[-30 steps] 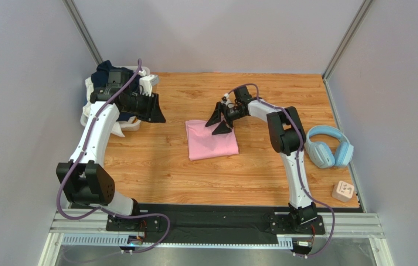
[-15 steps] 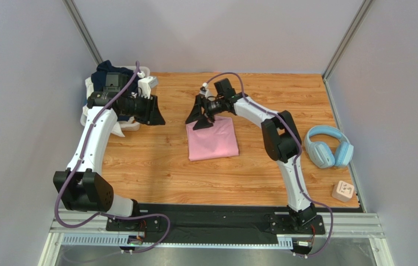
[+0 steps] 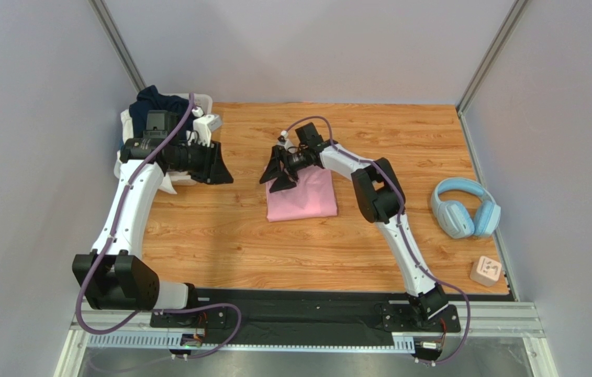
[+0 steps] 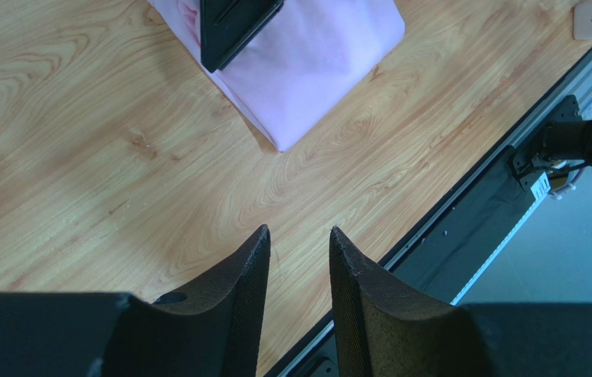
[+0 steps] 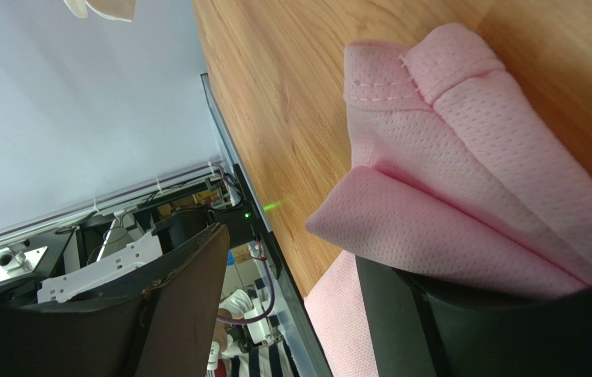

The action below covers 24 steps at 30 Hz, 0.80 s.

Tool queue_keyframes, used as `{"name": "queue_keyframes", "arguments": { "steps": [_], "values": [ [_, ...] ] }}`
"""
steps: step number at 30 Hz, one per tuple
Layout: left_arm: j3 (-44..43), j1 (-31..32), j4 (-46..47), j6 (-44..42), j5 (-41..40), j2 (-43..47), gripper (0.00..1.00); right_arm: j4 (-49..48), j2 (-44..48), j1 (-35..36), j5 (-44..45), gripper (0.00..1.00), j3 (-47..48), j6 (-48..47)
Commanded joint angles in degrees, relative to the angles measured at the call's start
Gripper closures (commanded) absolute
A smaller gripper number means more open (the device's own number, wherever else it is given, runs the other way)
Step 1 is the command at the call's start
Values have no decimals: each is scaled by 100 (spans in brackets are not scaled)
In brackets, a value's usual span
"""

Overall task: Fold and stack the t-shirts
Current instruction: Smooth out wrinkles on the folded tshirt

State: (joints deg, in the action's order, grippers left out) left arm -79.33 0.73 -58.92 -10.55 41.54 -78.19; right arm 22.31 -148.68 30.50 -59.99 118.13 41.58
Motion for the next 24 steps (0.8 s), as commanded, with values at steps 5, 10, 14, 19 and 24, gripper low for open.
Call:
{"name": "queue_keyframes", "arguments": {
  "steps": [5, 10, 14, 19, 24],
  "values": [
    [41, -38, 64, -88, 206, 147, 60, 178, 1093, -298, -233, 30, -192, -300],
    [40, -38, 47, -132, 197, 111, 60, 73, 1859, -677, -180, 29, -1132, -537],
    [32, -38, 56, -123, 223, 94, 60, -209, 2107, -993, -145, 30, -1976, -511],
    [-12, -38, 38, -88, 241, 129, 60, -270, 1773, -1029, -145, 32, -2434, -520],
    [-126, -38, -41, -97, 258, 103, 60, -297, 1255, -1037, -40, 33, -2593, -546]
  ]
}}
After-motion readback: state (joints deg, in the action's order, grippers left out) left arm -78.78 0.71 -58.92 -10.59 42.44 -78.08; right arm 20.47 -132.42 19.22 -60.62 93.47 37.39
